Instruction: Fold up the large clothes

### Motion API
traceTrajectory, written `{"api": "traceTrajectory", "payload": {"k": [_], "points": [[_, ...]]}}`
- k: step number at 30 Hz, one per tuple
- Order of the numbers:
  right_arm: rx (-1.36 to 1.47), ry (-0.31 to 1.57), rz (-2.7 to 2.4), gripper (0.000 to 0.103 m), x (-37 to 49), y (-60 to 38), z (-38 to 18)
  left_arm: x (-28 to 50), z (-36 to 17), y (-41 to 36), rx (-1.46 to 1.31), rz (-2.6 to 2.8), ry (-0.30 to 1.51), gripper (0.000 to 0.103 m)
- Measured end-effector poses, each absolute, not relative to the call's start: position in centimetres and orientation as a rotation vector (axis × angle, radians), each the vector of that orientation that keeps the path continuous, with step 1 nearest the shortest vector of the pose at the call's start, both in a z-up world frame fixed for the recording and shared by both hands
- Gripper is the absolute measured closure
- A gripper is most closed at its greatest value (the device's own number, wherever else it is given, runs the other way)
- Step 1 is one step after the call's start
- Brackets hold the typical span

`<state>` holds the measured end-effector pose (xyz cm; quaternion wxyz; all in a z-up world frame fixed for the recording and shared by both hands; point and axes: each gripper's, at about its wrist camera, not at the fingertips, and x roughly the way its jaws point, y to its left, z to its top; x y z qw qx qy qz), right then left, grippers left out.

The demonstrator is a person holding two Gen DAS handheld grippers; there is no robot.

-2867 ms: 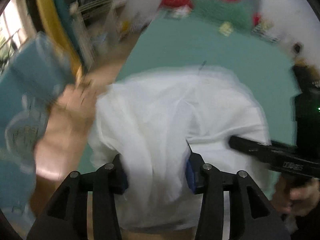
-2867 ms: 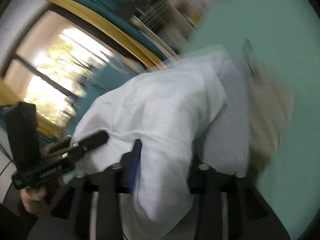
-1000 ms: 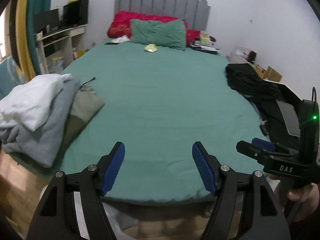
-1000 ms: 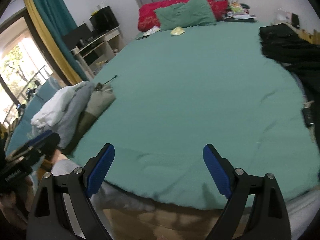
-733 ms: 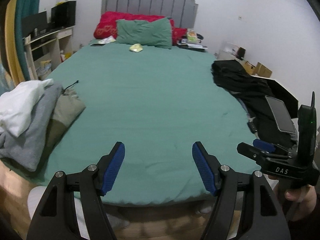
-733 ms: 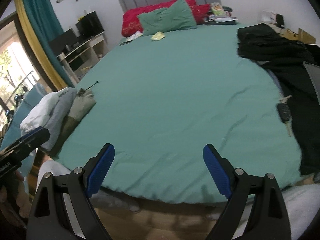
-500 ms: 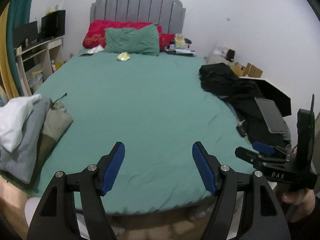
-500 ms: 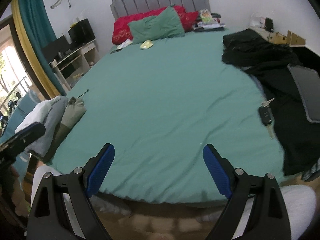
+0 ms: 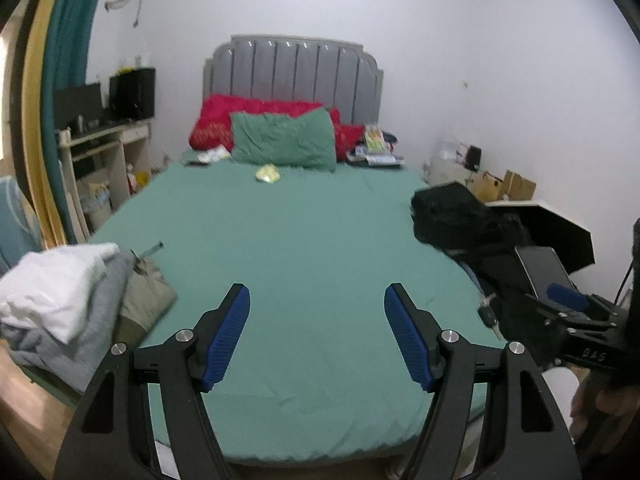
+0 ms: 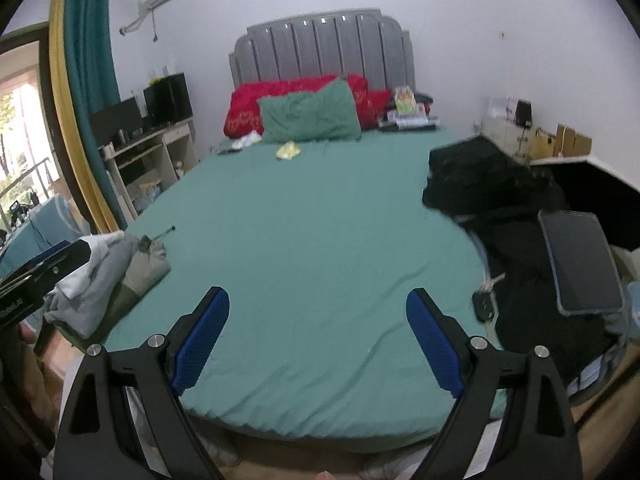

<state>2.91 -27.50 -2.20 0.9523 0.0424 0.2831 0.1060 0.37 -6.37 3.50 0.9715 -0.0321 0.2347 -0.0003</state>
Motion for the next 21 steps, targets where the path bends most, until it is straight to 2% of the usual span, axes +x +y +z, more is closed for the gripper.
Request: {"api": "traceTrajectory", "payload": {"k": [10, 14, 21], "points": [[0.045, 0.421, 0.253, 0.012, -0.7, -25.3, 3.0, -3.3, 7.3, -4.3, -0.07, 0.07, 0.352, 0.028], [0.038, 0.373, 0.284, 0.008, -0.9, -23.9, 3.2, -4.1, 7.2, -3.4, -0.056, 0.091, 0.342, 0.028], [0.049, 0.427, 0.326, 0.008, 0.9, -21.7, 1.1, -4.1, 5.6, -2.1, -0.045, 0.166, 0.369, 0.028]]}}
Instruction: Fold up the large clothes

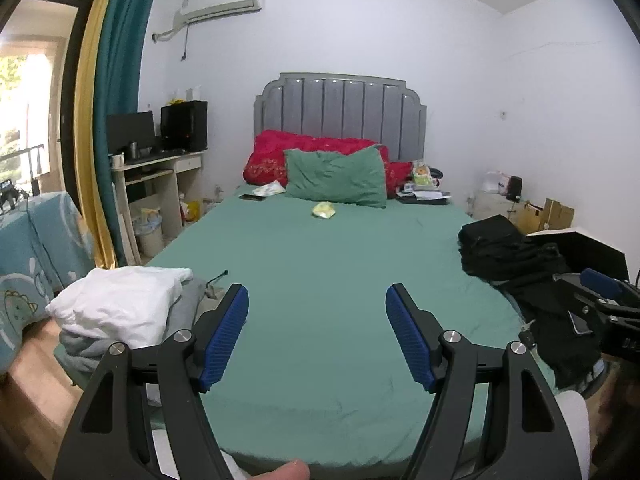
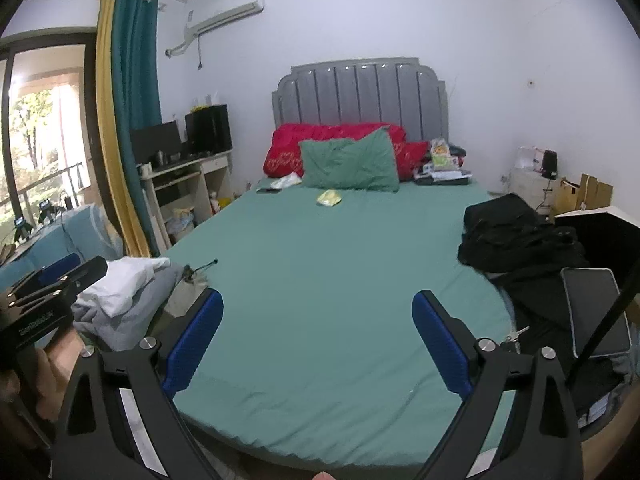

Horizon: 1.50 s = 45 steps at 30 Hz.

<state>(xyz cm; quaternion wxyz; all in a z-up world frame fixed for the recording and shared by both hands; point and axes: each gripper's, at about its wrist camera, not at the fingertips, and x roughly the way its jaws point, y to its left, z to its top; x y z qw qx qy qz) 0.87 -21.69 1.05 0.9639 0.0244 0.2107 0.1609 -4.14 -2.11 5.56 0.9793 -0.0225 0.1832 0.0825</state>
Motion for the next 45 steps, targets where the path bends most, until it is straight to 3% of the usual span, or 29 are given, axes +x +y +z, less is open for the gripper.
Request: {"api": "traceTrajectory", "payload": {"k": [45], "points": [[0.035, 0.474, 0.325, 0.008, 1.9, -20.6, -0.6, -3.0, 3.9, -0.3, -0.051, 0.18, 0.377, 0.029]]}}
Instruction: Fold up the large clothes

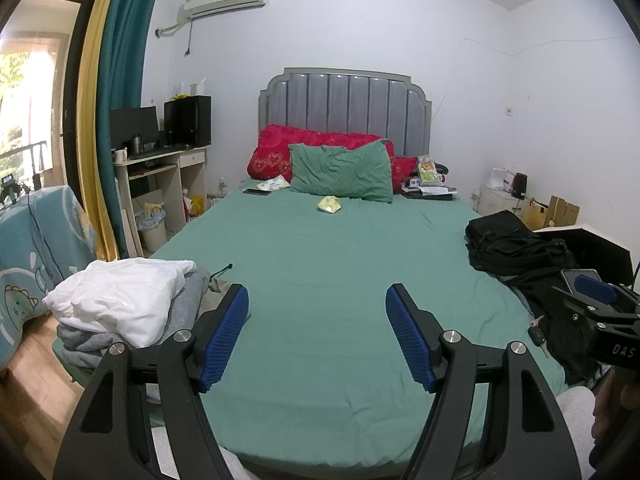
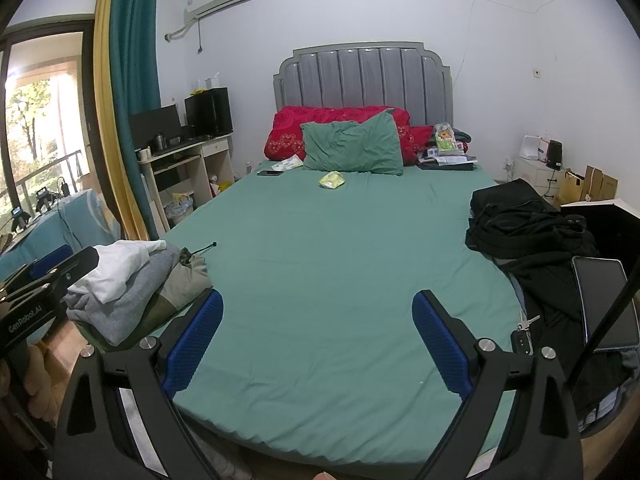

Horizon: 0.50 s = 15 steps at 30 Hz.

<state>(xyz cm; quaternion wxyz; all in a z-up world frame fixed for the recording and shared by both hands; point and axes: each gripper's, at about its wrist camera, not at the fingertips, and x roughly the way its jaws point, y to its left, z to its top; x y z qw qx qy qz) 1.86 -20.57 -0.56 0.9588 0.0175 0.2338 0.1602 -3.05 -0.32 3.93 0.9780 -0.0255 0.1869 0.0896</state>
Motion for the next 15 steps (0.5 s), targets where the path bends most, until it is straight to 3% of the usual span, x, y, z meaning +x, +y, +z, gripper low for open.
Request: {"api": "traceTrajectory", "payload": {"k": [15], "points": [[0.036, 0.476, 0.323, 0.008, 1.82, -20.53, -0.57, -3.08, 3.98, -0.4, -0.05, 0.178, 0.378, 0.028]]}}
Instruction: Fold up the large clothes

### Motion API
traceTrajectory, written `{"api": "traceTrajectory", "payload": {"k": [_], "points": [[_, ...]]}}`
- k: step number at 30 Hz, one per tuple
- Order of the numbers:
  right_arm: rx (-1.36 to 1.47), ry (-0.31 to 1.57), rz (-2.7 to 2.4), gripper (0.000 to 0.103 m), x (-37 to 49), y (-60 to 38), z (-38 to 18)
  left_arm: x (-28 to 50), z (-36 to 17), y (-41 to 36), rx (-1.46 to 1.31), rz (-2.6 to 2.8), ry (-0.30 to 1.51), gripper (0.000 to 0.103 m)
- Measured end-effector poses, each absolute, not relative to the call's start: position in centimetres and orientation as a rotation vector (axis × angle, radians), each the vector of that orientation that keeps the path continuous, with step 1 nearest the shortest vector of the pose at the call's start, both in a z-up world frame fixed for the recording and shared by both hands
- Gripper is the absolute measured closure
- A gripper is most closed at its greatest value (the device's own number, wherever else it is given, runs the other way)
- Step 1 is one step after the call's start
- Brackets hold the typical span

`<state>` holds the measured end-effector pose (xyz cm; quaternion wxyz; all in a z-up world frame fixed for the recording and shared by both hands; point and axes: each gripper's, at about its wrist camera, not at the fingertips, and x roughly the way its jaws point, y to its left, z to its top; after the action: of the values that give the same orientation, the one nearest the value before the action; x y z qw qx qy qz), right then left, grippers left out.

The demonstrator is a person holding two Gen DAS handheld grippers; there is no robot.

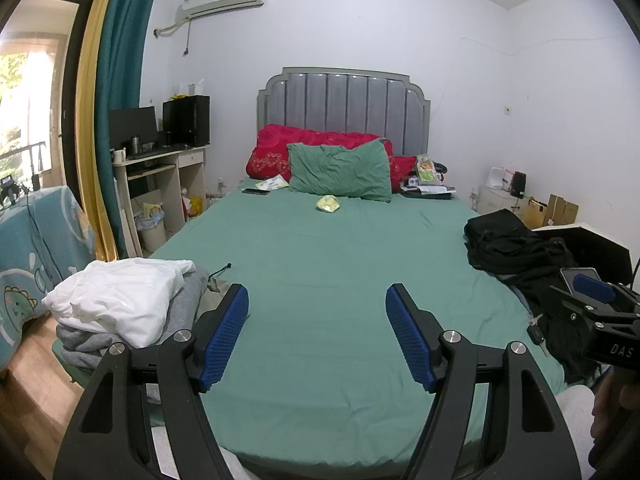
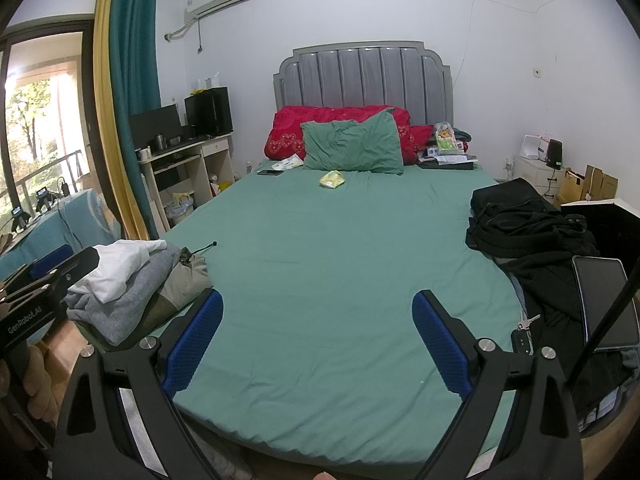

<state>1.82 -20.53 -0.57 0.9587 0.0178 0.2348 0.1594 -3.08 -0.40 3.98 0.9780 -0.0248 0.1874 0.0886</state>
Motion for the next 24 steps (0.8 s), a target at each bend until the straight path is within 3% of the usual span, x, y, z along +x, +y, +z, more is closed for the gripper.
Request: {"api": "traceTrajectory", "payload": {"k": [24], "points": [[0.037, 0.475, 0.324, 0.008, 1.88, -20.65, -0.61, -3.03, 4.1, 0.11, -0.044, 0.167, 0.376, 0.028]]}}
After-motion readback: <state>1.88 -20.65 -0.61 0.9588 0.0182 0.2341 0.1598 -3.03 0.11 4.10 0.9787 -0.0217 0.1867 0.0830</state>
